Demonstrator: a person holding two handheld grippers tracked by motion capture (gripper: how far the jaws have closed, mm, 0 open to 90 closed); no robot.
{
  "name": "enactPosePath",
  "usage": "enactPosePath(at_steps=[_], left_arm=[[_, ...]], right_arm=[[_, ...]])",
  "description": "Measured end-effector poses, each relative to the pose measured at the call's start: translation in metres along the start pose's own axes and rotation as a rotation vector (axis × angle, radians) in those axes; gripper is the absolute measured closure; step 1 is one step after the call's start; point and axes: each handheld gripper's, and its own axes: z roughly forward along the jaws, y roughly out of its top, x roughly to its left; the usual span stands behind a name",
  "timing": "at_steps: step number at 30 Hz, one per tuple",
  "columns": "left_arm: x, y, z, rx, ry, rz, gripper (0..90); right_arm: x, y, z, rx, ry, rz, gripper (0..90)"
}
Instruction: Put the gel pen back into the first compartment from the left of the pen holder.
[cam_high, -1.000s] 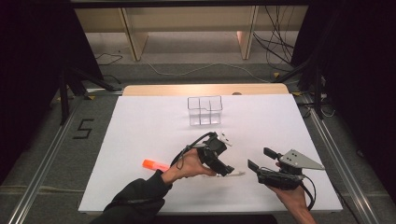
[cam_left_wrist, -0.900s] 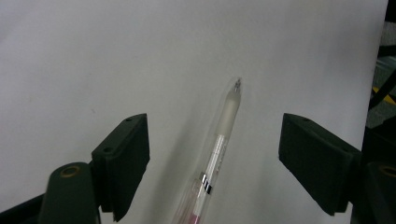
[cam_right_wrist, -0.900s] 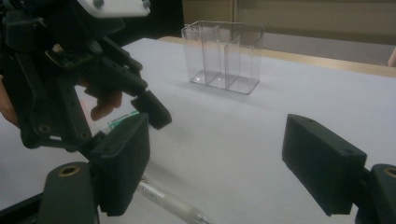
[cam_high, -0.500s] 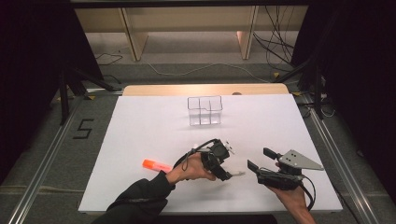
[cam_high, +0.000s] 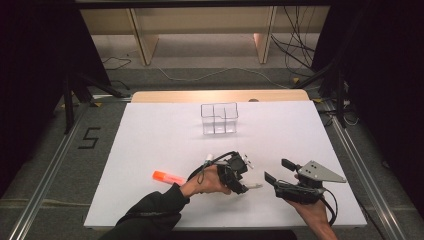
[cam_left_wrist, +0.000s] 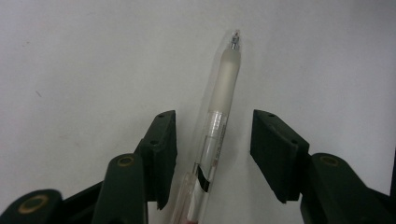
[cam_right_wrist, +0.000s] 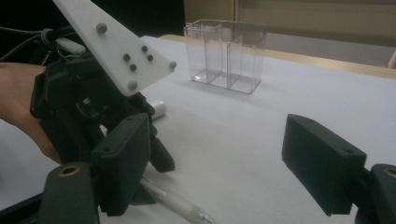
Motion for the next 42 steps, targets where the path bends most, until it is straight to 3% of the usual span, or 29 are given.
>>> enactPosePath(at_steps=[4,20,36,42], left_arm=[[-0.003,0.000,0.002,0.006,0.004,0.020,53.8],[-0.007,0.001,0.007,0.022,0.009,0.035,60.5],[-0.005,0.015,0.007,0.149,0.019,0.079,65.2],[-0.004,0.017,0.007,0.175,0.032,0.094,69.3]], right_arm=[[0.000,0.000,0.000,0.003,-0.003,0.001,24.3],[-0.002,-0.003,-0.005,0.014,-0.014,0.014,24.3],[-0.004,-0.006,-0.013,0.023,-0.024,0.021,24.3],[-0.003,-0.007,-0.012,0.025,-0.019,0.014,24.3]])
